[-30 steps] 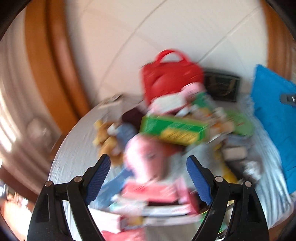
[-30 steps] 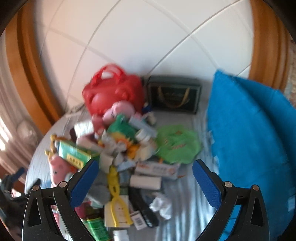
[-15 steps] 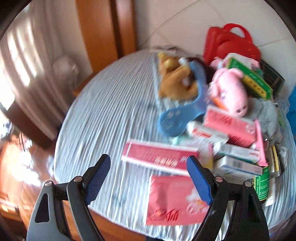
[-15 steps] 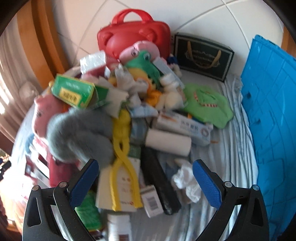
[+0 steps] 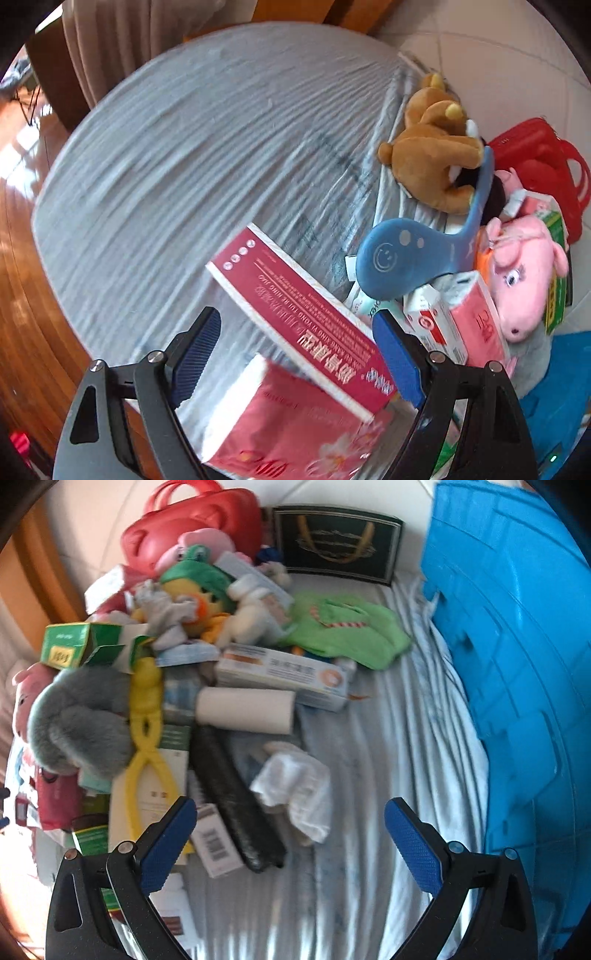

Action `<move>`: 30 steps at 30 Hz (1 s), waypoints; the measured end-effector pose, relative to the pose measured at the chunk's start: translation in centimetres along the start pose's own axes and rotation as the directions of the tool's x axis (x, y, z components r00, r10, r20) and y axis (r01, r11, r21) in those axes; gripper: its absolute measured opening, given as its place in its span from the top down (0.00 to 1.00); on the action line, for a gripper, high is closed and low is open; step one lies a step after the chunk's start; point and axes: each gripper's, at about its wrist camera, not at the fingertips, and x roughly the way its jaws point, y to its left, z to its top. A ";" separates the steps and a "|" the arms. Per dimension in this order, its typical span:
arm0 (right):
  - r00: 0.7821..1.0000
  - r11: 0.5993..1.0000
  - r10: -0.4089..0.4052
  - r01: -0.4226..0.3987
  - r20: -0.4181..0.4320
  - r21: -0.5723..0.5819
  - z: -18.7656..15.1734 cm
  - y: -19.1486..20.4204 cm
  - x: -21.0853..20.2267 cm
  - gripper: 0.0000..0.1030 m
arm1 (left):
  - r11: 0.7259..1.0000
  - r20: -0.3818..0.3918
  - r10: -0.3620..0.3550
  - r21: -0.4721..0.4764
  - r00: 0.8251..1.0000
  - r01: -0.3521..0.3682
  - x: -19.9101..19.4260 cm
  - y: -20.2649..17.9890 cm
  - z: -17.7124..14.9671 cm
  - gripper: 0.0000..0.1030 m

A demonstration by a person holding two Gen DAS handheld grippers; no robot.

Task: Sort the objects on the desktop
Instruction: 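Grasp the red medicine box with the left tool while the right tool grasps the white cloth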

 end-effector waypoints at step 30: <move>0.985 0.993 0.054 -0.037 -0.162 0.111 -0.6 -2.0 8.4 0.76 | 0.945 0.336 0.052 0.287 0.940 -0.155 -8.4 -2.3 0.1 0.57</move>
